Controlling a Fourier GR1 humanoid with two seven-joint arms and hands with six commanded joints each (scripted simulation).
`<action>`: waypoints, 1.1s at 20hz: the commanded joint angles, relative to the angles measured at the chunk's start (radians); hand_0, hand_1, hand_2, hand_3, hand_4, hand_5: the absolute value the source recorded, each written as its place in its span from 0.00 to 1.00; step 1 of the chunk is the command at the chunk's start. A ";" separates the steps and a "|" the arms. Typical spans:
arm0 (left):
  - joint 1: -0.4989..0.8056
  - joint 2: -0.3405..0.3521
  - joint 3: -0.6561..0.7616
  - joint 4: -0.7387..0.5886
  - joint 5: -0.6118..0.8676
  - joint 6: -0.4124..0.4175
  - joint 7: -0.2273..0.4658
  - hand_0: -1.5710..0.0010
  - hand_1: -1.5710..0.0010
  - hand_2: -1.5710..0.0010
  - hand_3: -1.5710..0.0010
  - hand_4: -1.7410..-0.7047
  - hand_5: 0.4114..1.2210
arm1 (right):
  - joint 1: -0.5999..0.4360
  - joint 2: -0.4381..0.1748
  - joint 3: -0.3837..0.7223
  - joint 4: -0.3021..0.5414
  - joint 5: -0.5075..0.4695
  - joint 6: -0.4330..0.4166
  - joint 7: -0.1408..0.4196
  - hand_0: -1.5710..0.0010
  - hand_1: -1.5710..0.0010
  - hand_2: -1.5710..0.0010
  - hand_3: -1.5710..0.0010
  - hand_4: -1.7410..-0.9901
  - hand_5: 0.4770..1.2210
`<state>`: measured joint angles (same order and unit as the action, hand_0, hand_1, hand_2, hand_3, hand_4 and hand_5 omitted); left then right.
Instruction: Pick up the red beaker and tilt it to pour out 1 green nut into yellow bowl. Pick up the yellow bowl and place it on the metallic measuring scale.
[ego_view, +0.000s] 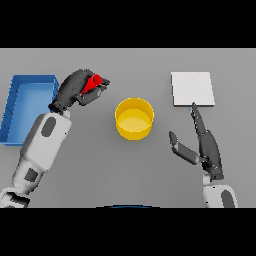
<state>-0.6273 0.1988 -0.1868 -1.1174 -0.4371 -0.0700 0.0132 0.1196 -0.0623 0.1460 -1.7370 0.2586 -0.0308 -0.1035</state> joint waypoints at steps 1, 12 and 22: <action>-0.020 0.012 -0.024 0.008 -0.030 -0.017 0.013 0.00 0.00 0.00 0.00 0.00 0.89 | -0.013 0.004 -0.002 0.002 -0.006 0.001 0.017 1.00 1.00 1.00 1.00 0.75 0.25; -0.225 0.076 -0.353 0.096 -0.427 -0.193 0.078 0.00 0.00 0.00 0.09 0.04 0.98 | 0.005 0.009 -0.014 -0.022 -0.037 0.010 0.050 1.00 1.00 1.00 1.00 0.73 0.27; -0.414 0.085 -0.561 0.203 -0.636 -0.302 -0.087 0.00 0.00 0.00 0.06 0.01 1.00 | 0.013 0.032 -0.006 -0.010 -0.038 0.002 0.023 1.00 1.00 1.00 1.00 0.70 0.17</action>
<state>-1.0416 0.2843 -0.7474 -0.9144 -1.0737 -0.3727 -0.0734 0.1330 -0.0295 0.1401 -1.7470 0.2209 -0.0286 -0.0804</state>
